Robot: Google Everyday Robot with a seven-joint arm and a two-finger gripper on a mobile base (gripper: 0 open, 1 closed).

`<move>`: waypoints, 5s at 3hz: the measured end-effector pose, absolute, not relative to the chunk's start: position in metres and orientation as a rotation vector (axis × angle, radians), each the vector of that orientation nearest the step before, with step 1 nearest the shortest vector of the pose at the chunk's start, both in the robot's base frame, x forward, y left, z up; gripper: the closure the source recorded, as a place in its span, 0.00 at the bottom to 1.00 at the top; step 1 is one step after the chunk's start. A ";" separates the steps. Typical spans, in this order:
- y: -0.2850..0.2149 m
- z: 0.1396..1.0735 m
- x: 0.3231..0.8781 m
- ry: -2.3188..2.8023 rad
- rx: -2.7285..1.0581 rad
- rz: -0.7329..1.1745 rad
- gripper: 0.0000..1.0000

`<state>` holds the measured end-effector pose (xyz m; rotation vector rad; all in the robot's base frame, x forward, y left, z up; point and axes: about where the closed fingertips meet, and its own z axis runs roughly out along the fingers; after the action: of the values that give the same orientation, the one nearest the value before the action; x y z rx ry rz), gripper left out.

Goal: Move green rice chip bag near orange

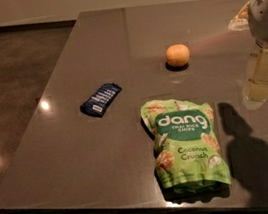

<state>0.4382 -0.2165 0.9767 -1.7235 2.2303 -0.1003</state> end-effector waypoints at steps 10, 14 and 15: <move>-0.114 0.896 0.367 1.224 -2.766 0.001 0.00; -0.096 0.851 0.356 1.045 -2.892 0.150 0.17; -0.094 0.857 0.358 1.046 -2.882 0.140 0.41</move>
Offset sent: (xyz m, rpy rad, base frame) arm -0.0153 0.0260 -0.0139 0.0298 0.0933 0.3589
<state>0.3583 -0.0944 0.8567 -2.8822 1.0463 0.1395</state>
